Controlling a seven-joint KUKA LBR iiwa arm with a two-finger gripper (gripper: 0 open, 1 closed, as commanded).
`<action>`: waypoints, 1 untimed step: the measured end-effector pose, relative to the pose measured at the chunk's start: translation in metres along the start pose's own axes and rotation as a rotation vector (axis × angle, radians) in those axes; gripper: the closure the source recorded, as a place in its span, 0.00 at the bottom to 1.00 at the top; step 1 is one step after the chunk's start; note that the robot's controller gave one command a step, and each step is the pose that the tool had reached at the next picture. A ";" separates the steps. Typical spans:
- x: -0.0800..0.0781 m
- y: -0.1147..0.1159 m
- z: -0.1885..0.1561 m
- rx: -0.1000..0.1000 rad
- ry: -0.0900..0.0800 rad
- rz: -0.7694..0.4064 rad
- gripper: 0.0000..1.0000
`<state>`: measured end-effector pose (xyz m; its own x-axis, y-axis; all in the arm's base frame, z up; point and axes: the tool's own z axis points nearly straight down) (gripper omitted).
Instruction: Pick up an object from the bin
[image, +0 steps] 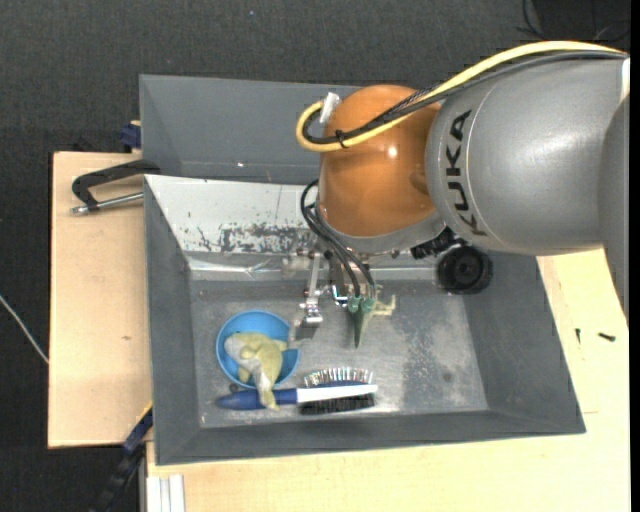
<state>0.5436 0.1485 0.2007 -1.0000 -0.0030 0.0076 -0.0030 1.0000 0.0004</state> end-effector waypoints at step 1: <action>0.014 0.029 0.101 -0.003 -0.027 -0.210 0.00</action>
Offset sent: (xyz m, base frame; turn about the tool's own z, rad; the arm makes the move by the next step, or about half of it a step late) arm -0.0253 0.0339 -0.1307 -0.2359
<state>0.5283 0.1776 0.0998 -0.9772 -0.2113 -0.0193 -0.2114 0.9774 0.0018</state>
